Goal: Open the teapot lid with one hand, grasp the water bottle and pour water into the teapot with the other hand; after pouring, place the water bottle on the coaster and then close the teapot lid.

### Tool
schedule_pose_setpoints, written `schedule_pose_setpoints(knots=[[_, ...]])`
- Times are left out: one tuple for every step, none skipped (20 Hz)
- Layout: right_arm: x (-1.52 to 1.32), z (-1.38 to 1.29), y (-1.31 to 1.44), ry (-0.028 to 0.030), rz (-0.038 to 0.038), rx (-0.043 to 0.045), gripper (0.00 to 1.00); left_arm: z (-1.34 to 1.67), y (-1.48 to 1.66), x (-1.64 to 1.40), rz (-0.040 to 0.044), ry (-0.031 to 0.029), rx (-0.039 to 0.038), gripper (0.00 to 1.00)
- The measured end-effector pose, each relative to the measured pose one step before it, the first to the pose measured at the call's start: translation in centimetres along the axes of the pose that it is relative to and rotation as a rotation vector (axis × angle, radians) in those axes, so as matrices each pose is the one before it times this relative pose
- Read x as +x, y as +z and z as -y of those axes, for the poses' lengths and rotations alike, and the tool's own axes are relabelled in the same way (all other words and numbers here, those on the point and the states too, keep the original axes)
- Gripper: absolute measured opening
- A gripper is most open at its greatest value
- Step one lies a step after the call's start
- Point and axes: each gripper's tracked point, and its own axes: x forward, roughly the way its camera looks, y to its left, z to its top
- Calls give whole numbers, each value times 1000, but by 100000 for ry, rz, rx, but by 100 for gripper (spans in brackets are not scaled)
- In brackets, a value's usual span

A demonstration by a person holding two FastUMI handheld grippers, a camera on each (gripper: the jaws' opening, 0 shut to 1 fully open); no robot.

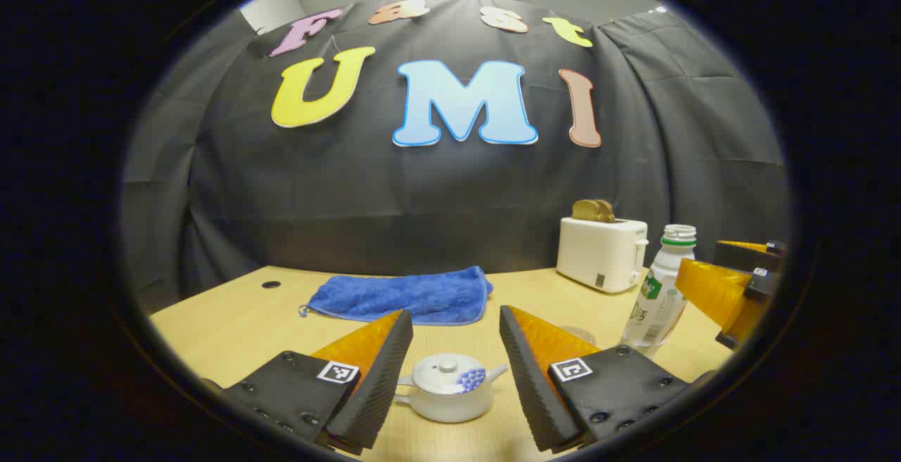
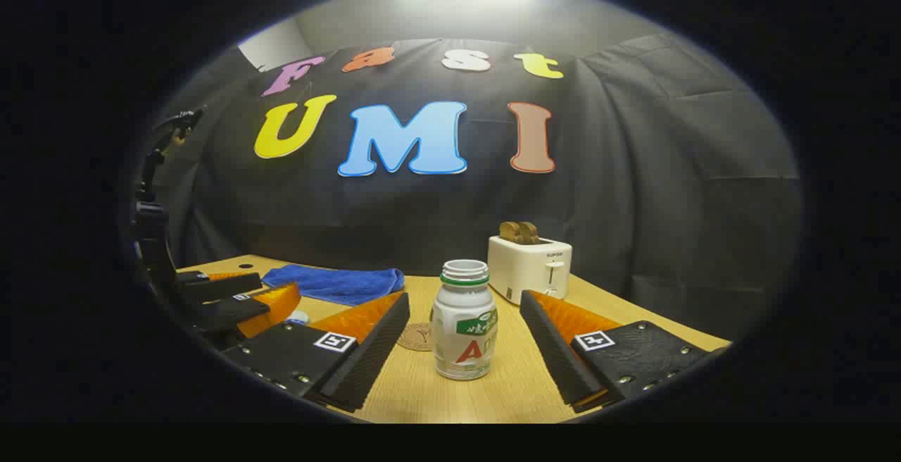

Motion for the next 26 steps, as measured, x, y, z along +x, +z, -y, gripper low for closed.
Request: schedule_pose_setpoints(knots=[[63, 114, -160, -213, -422, 280, 97, 116, -481, 244, -1690, -247, -350, 84], [28, 186, -163, -290, -423, 47, 97, 119, -1286, 216, -3479, -37, -949, 88], [27, 222, -73, -378, -126, -76, 97, 104, -443, 100, -1467, -182, -284, 87], [-2, 135, -16, -231, -188, 346, 97, 168, -595, 216, -1629, -485, 353, 82], [-19, 114, -151, 0, -337, 1060, 97, -249, -632, 283, -1427, 925, 851, 82], [0, 100, -181, -42, -335, 503, 97, -74, -336, -11, -713, 342, 256, 78], [38, 36, -36, -139, -179, 174, 97, -25, -14, 57, 73, 238, 444, 78], [24, 88, -119, -153, -124, -45, 97, -51, 58, 47, 174, 92, 456, 80], [19, 42, 8, -103, -216, -117, 97, 46, -111, -10, -230, 160, 538, 82], [-67, 88, -153, -61, -221, 90, 97, -106, -11, -25, -90, 367, 809, 77], [6, 2, -45, 37, -179, 290, 97, -80, -146, 77, 87, 568, 852, 77], [29, 64, -64, -186, -169, 301, 97, -21, 1, 5, 36, 413, 631, 80], [29, 131, -80, -256, -194, 278, 97, -81, 82, 32, 108, 674, 1062, 79], [-44, 71, -46, -226, -164, 105, 97, -280, -178, 74, 6, 1385, 1212, 74], [51, 51, -134, -94, -244, 147, 97, -186, 18, 39, -235, 564, 631, 75], [-18, -43, -1, 58, -169, 183, 97, 110, -24, -16, 160, -78, 146, 65], [21, 36, -77, 12, -183, 199, 97, -216, 138, 27, 338, 586, 573, 61], [-37, 3, -113, -95, -429, 357, 97, 11, -59, 100, -18, -220, 69, 58], [13, -43, -117, 170, -221, 355, 97, -53, 140, 32, 190, -48, 279, 51], [-7, -38, 16, 37, -225, 221, 97, -167, 40, 72, 512, 484, 415, 56], [-53, 36, -62, 15, -85, 121, 97, -99, 70, 55, -49, 150, -32, 45], [-37, 32, -2, -114, -66, 58, 97, 110, -64, 24, 117, -46, 351, 34], [-18, 55, -133, -122, -17, 29, 97, 215, -7, 30, -139, -986, 331, 32], [7, 81, 53, -184, -15, -35, 97, 39, 18, 48, 43, 73, 723, 30], [-9, 79, -35, -119, -47, -9, 97, -37, 67, 68, -156, 79, 1054, 27], [5, 14, 25, -63, -14, 48, 97, 36, -19, -43, -190, -117, 832, 24]])
